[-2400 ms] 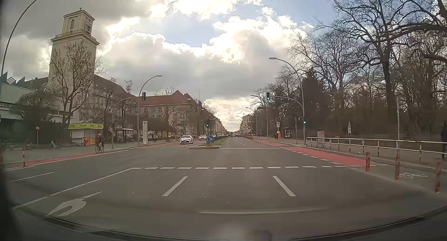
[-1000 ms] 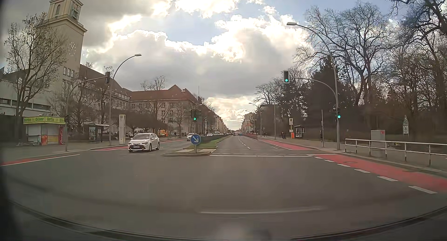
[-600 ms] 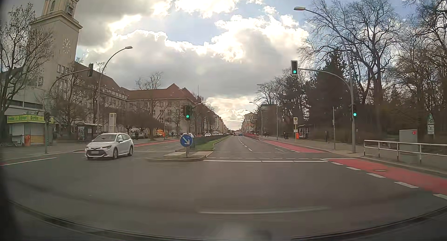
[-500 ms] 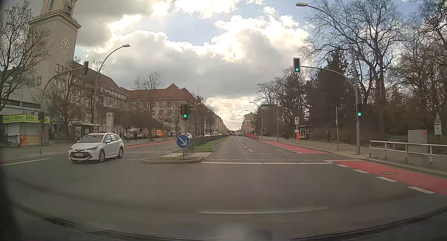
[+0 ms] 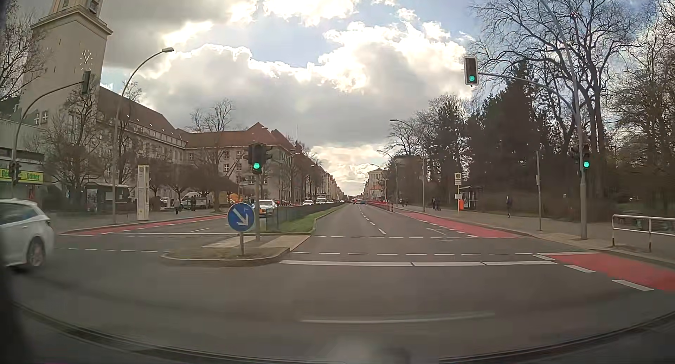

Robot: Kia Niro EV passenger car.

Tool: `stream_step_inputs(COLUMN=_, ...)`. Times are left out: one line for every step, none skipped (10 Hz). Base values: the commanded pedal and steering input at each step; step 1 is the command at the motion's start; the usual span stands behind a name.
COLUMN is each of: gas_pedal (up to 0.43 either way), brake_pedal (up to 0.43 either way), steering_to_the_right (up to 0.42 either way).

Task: Follow the waypoints while adhering to traffic rules and regulations

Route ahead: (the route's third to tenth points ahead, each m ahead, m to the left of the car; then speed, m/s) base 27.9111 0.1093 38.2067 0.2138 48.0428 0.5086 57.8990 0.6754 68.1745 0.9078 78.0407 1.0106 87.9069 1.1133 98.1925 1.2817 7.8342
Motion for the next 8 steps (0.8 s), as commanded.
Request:
stream_step_inputs(gas_pedal=0.028, brake_pedal=0.030, steering_to_the_right=0.002)
stream_step_inputs(gas_pedal=0.020, brake_pedal=0.030, steering_to_the_right=0.002)
stream_step_inputs(gas_pedal=0.020, brake_pedal=0.030, steering_to_the_right=0.002)
stream_step_inputs(gas_pedal=0.020, brake_pedal=0.030, steering_to_the_right=0.002)
stream_step_inputs(gas_pedal=0.020, brake_pedal=0.030, steering_to_the_right=0.001)
stream_step_inputs(gas_pedal=0.020, brake_pedal=0.030, steering_to_the_right=0.001)
stream_step_inputs(gas_pedal=0.020, brake_pedal=0.037, steering_to_the_right=0.001)
stream_step_inputs(gas_pedal=0.020, brake_pedal=0.030, steering_to_the_right=0.000)
